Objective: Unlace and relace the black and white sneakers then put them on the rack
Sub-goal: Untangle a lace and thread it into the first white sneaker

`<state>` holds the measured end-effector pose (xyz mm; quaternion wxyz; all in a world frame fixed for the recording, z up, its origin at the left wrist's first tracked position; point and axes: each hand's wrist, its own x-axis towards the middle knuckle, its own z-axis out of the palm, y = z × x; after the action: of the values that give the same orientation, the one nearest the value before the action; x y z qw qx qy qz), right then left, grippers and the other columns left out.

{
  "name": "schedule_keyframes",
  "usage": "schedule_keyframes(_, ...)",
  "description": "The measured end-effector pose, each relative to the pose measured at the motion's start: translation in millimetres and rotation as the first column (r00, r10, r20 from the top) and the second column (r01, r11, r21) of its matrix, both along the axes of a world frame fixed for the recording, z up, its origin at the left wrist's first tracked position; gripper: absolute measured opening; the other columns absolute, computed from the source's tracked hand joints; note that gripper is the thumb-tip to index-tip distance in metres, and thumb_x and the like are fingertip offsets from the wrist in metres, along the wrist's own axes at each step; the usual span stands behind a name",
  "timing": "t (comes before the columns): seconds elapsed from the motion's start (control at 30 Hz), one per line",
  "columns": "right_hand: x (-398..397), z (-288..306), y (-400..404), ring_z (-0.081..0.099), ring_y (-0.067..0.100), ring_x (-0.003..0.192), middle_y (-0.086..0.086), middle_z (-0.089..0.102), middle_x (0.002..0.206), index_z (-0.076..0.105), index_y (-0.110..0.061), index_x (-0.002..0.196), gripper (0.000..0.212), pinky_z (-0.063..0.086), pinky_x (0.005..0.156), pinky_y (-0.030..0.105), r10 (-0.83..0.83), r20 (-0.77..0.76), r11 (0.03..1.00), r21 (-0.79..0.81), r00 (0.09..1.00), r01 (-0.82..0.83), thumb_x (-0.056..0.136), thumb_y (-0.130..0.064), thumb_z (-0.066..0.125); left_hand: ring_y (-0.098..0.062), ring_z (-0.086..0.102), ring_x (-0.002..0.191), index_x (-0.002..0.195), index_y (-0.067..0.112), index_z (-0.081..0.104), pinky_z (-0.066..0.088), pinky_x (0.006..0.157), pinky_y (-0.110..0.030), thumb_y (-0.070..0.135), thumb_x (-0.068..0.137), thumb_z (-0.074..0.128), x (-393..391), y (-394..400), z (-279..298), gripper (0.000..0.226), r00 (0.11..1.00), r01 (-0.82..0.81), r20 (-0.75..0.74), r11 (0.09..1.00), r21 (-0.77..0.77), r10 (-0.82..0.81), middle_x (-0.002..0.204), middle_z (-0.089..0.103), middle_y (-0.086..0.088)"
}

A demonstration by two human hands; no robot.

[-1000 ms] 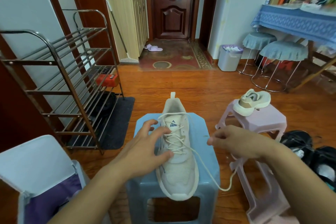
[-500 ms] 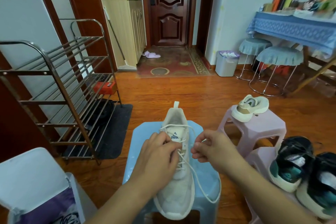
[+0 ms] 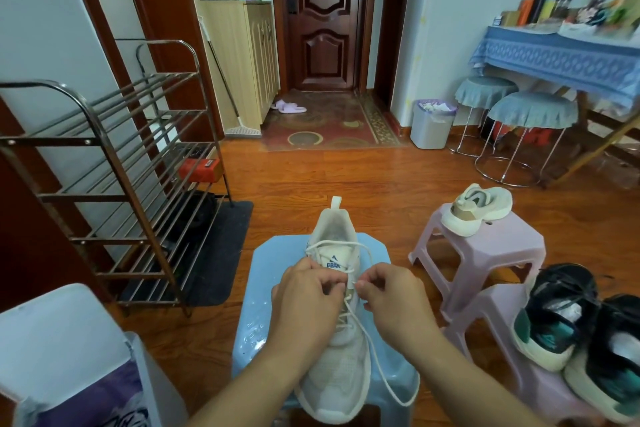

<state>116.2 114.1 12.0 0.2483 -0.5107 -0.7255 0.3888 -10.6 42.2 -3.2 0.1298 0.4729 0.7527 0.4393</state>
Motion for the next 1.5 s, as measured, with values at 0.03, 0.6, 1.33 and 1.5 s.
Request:
schedule_keyframes(0.03, -1, -1, -1, 0.067, 0.012, 0.076, -0.006, 0.069, 0.074, 0.065, -0.026, 0.074, 0.02, 0.059, 0.078, 0.042, -0.003, 0.012, 1.0, 0.0, 1.0, 0.003, 0.093, -0.023, 0.068, -0.007, 0.061, 0.094, 0.086, 0.067, 0.062, 0.052, 0.089, -0.044, 0.027, 0.087, 0.074, 0, 1, 0, 0.042, 1.0, -0.002, -0.001, 1.0, -0.008, 0.002, 0.093, 0.059, 0.021)
schedule_keyframes(0.6, 6, 8, 26, 0.06, 0.011, 0.058, 0.002, 0.063, 0.068, 0.066, -0.009, 0.084, 0.015, 0.038, 0.051, 0.022, 0.041, -0.355, 0.676, -0.678, 0.934, -0.287, 0.098, -0.012, 0.063, -0.011, 0.06, 0.094, 0.112, 0.043, 0.075, 0.051, 0.084, -0.039, 0.037, 0.096, 0.063, 10, -4, 9, 0.021, 0.979, -0.039, -0.204, 0.997, -0.064, 0.025, 0.095, 0.058, 0.013)
schedule_keyframes(1.33, 11, 18, 15, 0.055, 0.004, 0.102, -0.016, 0.055, 0.101, 0.061, -0.04, 0.133, 0.036, 0.045, 0.092, 0.028, 0.41, 0.226, 0.875, 0.176, 0.883, -0.451, 0.102, -0.049, 0.046, -0.015, 0.059, 0.085, 0.094, 0.023, 0.055, 0.048, 0.075, -0.037, 0.018, 0.104, 0.048, -14, -16, 45, 0.013, 0.984, -0.155, -0.092, 0.988, -0.019, 0.153, 0.099, 0.056, 0.004)
schedule_keyframes(1.5, 11, 23, 19, 0.058, -0.002, 0.11, -0.018, 0.064, 0.12, 0.067, -0.036, 0.128, 0.046, 0.047, 0.094, 0.025, 0.448, 0.053, 0.893, 0.028, 0.892, -0.45, 0.103, -0.054, 0.033, -0.023, 0.076, 0.088, 0.117, 0.0, 0.052, 0.06, 0.077, -0.036, 0.005, 0.107, 0.036, -120, -59, 81, 0.02, 0.06, -0.707, 0.944, 0.654, 0.27, -0.325, 0.103, 0.072, -0.014)
